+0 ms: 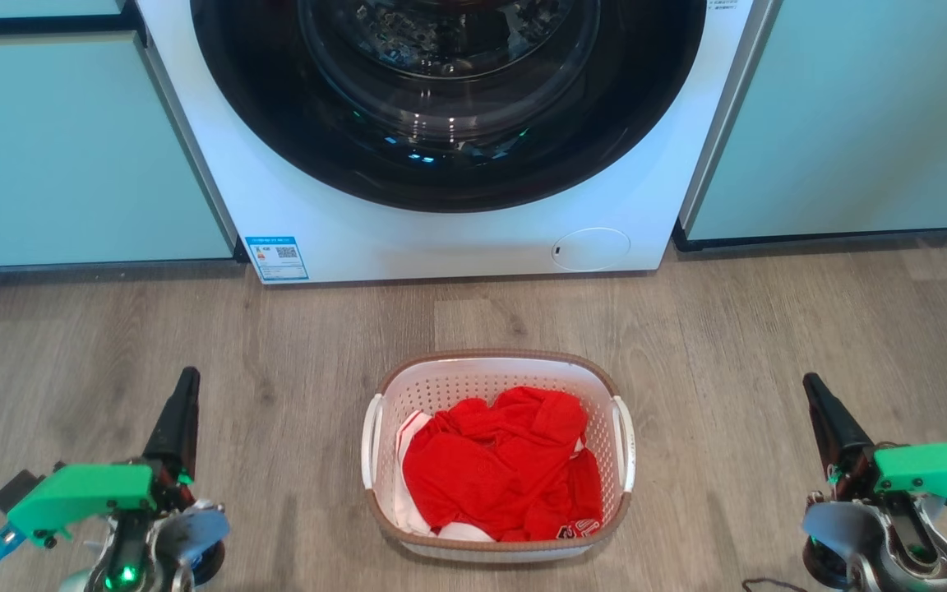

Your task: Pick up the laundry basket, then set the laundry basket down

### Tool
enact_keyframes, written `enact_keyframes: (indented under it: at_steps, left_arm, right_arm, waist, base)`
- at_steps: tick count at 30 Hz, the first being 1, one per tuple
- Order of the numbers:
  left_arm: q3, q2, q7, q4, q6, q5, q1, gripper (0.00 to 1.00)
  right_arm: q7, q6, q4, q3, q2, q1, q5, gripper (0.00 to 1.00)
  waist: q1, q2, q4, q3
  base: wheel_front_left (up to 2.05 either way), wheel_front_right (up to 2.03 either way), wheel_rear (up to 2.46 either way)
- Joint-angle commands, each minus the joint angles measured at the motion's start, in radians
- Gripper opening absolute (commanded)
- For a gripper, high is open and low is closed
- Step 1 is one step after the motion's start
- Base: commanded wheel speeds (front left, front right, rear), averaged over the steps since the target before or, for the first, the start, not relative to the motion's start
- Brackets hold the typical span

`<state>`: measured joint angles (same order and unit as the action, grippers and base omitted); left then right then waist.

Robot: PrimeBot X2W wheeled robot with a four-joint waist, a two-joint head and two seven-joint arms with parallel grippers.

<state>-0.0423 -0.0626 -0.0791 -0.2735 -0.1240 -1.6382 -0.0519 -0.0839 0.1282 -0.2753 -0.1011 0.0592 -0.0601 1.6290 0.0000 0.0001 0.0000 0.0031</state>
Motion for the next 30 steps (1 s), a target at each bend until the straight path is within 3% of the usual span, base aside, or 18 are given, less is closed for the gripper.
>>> enact_keyframes:
  at_steps: [1,30]
  left_arm:
    - [-0.036,-0.013,-0.006,0.030,-0.007,0.000,-0.053,0.00]
    - [-0.047,-0.005,-0.015,0.029,-0.007,0.009,-0.054,0.00]
  right_arm:
    - [-0.007,0.003,0.032,0.015,0.011,-0.045,0.003,0.00]
    - [-0.014,0.003,0.032,0.006,0.005,-0.046,-0.005,0.00]
  waist:
    - [0.0000,-0.0001,0.000,0.000]
    - [0.0000,-0.0001,0.000,0.000]
  base:
    - [0.00,0.00,0.00]
    - [0.00,0.00,0.00]
